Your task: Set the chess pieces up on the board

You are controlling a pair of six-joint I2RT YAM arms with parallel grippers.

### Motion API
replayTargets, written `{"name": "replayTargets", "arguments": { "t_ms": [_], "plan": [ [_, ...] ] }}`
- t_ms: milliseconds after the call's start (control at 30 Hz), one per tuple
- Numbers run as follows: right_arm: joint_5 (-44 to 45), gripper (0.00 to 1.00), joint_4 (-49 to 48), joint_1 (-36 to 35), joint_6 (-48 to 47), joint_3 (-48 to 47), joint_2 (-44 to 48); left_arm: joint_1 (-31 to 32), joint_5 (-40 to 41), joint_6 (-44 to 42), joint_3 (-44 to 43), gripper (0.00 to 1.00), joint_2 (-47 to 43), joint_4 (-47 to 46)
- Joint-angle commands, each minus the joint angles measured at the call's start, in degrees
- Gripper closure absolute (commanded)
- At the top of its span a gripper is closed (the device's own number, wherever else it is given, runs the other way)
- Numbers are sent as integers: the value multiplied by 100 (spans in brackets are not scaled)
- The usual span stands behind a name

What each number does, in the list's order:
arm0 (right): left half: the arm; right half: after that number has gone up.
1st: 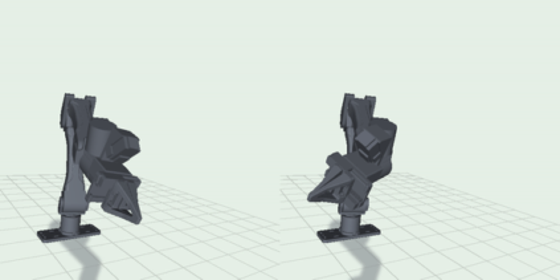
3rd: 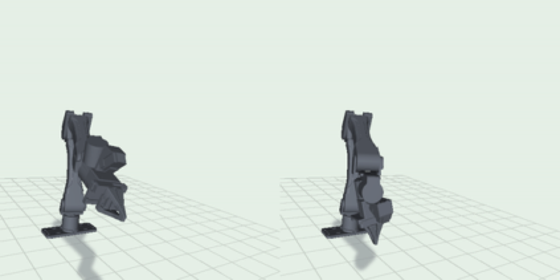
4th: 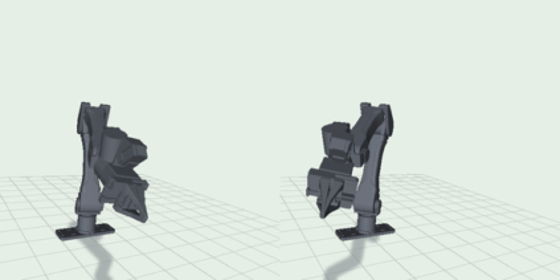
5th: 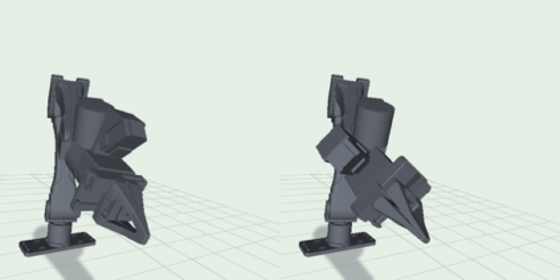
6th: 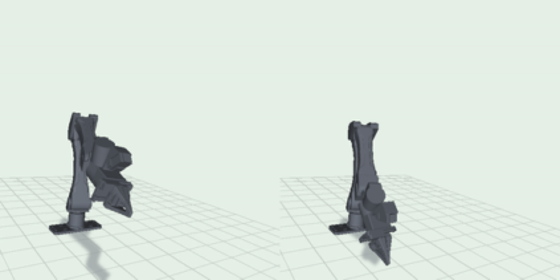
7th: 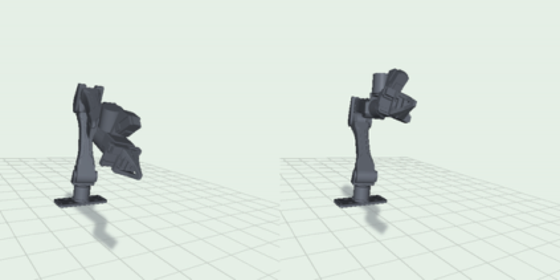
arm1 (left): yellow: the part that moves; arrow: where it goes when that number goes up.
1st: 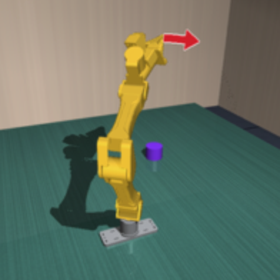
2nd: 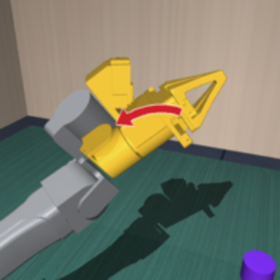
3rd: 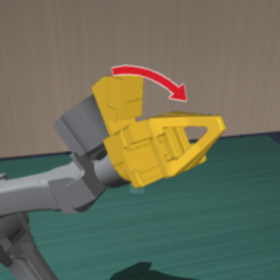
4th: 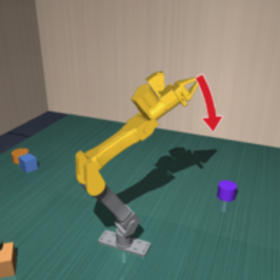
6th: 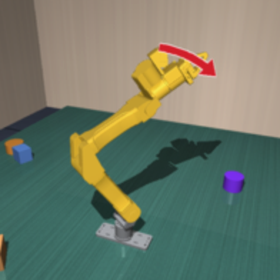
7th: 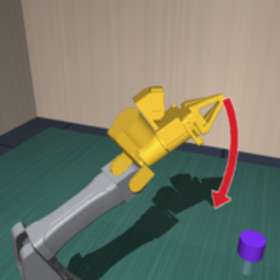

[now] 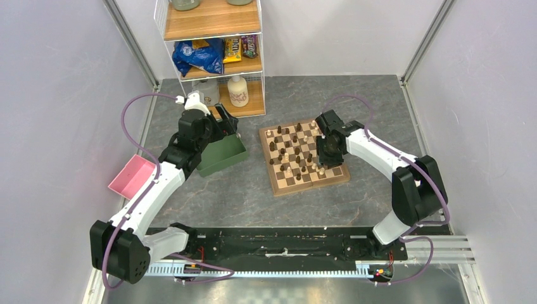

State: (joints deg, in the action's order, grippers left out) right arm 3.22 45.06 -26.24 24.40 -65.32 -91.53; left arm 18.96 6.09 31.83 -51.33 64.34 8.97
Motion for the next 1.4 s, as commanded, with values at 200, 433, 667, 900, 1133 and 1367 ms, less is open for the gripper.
{"name": "replayTargets", "arguments": {
  "t_ms": [200, 433, 667, 900, 1133, 1367],
  "plan": [
    [21, 62, -125, -39, 29, 28, -192, -72, 68, -151, 45, 4, -53, -124],
    [21, 66, -78, -39, 6, 63, -190, -94, 27, -147, 53, 4, -16, -139],
    [-25, 74, -68, -39, 20, 46, -230, -112, -6, -143, 62, 4, 8, -150],
    [639, 79, 90, -10, 74, 164, 166, -147, 1, -158, 79, 4, -27, -124],
    [710, 79, 55, 287, 108, 254, 435, -182, -30, -151, 97, 4, -53, -115],
    [667, 79, -27, 541, 63, 478, 454, -209, -21, -150, 141, 4, -133, -96]
  ]
}}
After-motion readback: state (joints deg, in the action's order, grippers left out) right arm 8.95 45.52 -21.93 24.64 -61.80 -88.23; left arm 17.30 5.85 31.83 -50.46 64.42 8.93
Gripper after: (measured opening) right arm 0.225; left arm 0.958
